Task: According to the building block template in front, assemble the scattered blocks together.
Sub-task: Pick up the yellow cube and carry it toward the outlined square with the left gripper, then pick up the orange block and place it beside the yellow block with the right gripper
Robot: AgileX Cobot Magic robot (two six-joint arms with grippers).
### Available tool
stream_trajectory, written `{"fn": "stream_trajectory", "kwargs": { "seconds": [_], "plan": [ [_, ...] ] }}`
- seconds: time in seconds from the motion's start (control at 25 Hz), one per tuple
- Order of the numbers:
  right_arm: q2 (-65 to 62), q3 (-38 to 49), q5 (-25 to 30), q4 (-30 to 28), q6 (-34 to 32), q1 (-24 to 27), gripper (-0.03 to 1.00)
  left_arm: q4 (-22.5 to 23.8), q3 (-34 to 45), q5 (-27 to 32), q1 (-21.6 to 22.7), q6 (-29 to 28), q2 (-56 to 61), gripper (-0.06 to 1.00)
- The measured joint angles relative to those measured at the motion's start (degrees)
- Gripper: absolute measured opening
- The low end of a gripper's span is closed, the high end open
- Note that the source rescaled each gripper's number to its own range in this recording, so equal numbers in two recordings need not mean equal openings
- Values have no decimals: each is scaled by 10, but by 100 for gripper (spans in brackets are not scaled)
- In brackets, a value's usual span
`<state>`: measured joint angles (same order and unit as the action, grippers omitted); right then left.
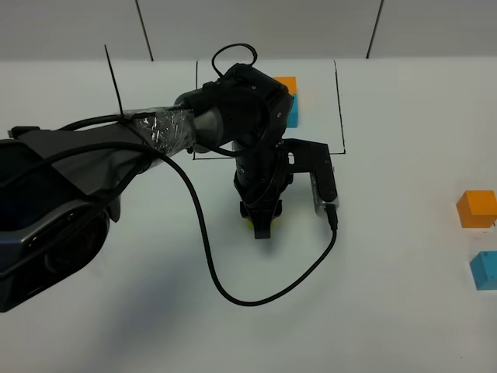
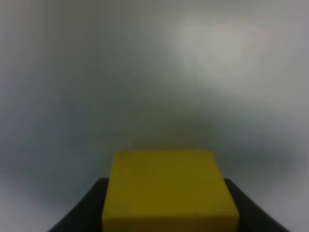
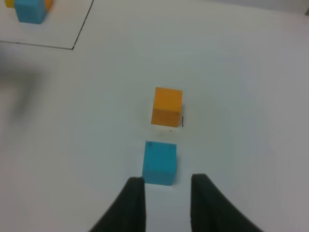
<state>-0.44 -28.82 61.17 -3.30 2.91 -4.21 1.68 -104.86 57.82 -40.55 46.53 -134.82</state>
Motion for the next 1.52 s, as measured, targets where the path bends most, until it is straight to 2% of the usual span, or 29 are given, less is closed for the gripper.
{"fn": "stream_trajectory", "kwargs": {
  "seconds": [0.32,0.44,0.48,0.56,0.68,0.76,0.84,0.96,1.12,1.36,1.52],
  "plan": [
    [0,0,0,0,0,0,0,4,-1,1,0,0,-5,2],
    [0,0,0,0,0,0,0,4,-3,5,0,-16,-5,3],
    [0,0,0,0,0,0,0,5,-3,6,0,-22,-5,7],
    [0,0,0,0,0,0,0,6,-4,14,0,-31,-2,32],
    [0,0,0,0,0,0,0,15,-4,30,0,-59,21,83],
    [0,0,0,0,0,0,0,47,-4,35,0,-102,79,99],
    [0,0,0,0,0,0,0,77,-4,46,0,-130,125,100],
    [0,0,0,0,0,0,0,137,-5,89,0,-201,201,98],
    [0,0,0,0,0,0,0,212,0,106,0,-243,309,88],
    [0,0,0,0,0,0,0,220,22,107,0,-284,484,71],
    [0,0,0,0,0,0,0,200,55,107,0,-313,609,68]
  ]
}}
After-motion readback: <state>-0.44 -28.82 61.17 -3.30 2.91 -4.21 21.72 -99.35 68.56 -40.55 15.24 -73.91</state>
